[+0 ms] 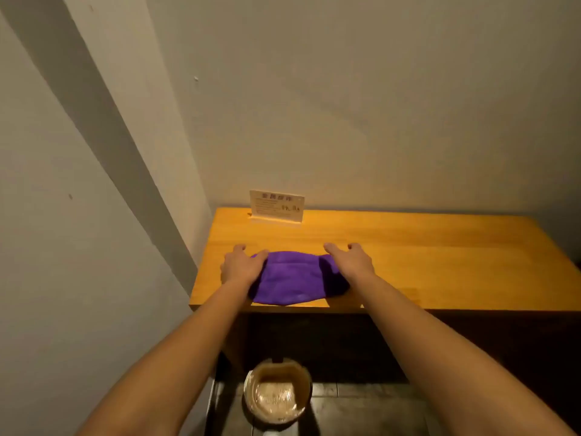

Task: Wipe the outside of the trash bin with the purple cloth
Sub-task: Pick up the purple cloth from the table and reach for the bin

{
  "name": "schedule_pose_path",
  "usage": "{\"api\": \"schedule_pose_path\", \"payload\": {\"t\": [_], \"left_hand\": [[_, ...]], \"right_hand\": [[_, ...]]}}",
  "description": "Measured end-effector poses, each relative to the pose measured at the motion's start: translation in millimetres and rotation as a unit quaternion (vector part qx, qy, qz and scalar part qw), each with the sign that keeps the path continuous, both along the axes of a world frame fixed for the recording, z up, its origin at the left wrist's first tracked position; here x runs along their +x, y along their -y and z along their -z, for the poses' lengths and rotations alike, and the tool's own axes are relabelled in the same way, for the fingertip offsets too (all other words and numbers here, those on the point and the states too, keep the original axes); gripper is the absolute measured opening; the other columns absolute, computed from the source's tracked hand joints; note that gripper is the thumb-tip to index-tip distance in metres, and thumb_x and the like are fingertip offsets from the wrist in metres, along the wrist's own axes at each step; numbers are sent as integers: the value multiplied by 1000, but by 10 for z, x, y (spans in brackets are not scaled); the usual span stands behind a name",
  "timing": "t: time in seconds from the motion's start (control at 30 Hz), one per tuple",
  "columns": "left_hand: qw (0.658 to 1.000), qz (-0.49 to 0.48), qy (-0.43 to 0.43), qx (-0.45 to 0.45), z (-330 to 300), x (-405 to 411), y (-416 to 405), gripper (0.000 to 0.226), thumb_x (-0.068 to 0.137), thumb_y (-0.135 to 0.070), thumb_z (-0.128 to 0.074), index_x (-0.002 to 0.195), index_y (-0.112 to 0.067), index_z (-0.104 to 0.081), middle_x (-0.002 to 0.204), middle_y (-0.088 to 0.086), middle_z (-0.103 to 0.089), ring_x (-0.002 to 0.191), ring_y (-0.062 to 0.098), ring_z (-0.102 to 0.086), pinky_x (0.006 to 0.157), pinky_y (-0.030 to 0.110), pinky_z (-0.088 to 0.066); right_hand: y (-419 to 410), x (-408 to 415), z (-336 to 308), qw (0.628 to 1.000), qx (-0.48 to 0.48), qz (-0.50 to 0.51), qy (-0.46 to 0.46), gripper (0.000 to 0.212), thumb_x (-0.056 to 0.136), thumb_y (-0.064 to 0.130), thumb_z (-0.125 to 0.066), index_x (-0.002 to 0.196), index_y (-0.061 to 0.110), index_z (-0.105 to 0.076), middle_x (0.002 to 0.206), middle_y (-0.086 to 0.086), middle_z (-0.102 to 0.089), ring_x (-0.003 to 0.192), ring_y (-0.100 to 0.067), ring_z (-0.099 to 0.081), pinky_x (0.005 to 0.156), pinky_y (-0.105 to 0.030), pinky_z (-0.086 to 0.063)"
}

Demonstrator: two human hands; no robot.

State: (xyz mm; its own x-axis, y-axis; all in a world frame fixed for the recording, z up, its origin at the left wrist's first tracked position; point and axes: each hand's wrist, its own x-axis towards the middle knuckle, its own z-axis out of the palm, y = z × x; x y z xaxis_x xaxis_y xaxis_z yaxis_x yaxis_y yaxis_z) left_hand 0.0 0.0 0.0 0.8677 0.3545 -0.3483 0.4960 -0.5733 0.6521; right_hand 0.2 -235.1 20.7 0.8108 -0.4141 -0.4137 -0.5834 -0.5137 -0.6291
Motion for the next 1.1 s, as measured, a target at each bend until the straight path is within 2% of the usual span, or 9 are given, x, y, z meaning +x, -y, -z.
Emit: {"api": "schedule_pose_path", "payload": {"t": [0.2, 0.3, 0.43, 0.57, 0.73, 0.83, 0.93, 1.0, 1.1], "left_hand": [[977, 2, 22, -211, 189, -144, 402, 57, 86, -30, -77, 135, -10, -56, 133, 12, -65, 104, 24, -66, 83, 27, -53], [881, -101, 15, -461, 90, -310, 422, 37, 93, -13, -71, 128, -7, -62, 118, 18, -73, 92, 24, -73, 68, 31, -59], [771, -72, 47, -631, -201, -616, 143, 39, 96, -23, -67, 131, -7, -63, 123, 15, -73, 117, 30, -68, 97, 41, -55], [895, 43, 188, -403, -668, -957, -130, 49, 82, -61, -69, 129, -49, -59, 127, -17, -68, 121, 2, -62, 87, 20, -56], [839, 270, 137, -452, -1093, -1439, 197, 53, 89, -49, -70, 137, -53, -49, 133, -24, -65, 125, 3, -60, 88, 18, -54], [837, 238, 148, -470, -1064, -1772, 553, 33, 97, -28, -65, 130, -30, -62, 109, -16, -77, 99, -1, -72, 78, 10, -52], [834, 157, 164, -502, -888, -2166, 802, 23, 92, -30, -67, 114, -33, -74, 112, -7, -78, 103, 9, -72, 82, 19, -55], [847, 121, 165, -491, -744, -2424, 960, 21, 90, -30, -70, 111, -33, -74, 110, -6, -78, 103, 11, -72, 82, 21, -56], [878, 119, 139, -443, -516, -2758, 1223, 23, 93, -25, -67, 116, -29, -69, 110, -6, -77, 103, 13, -73, 79, 23, -57]], "right_hand": [[-382, -27, 170, 997, 61, 37, -30, 79, 87, 62, -73, 139, 4, -56, 140, -17, -61, 123, -36, -61, 100, -42, -51], [-509, -76, 32, 983, 178, 32, 5, 46, 91, 49, -78, 107, 8, -64, 125, -17, -71, 111, -32, -68, 100, -45, -55], [-387, -238, -641, 929, 356, -17, 103, 22, 98, 30, -75, 98, 8, -74, 112, -17, -79, 102, -27, -77, 87, -36, -63], [-53, -593, -1272, 858, 476, -140, 129, 24, 99, 32, -69, 97, 16, -86, 101, -7, -82, 90, -14, -78, 76, -25, -60], [139, -978, -1337, 834, 509, -176, 120, 24, 97, 27, -65, 91, 19, -86, 95, -1, -81, 86, -10, -77, 77, -24, -60], [365, -1208, -1094, 830, 525, -146, 118, 19, 94, 20, -73, 112, 17, -81, 111, -8, -80, 98, -16, -76, 86, -29, -61], [682, -1560, -796, 891, 435, -66, 112, 61, 83, 17, -83, 140, 20, -61, 137, -14, -68, 114, -24, -71, 95, -38, -58], [842, -1903, -607, 940, 298, -20, 162, 62, 87, 19, -84, 143, 23, -59, 143, -7, -61, 117, -16, -66, 97, -37, -58], [929, -2512, -302, 926, 290, -108, 214, 46, 88, 41, -81, 132, 39, -66, 126, 15, -70, 110, 3, -68, 89, -20, -55]]}}
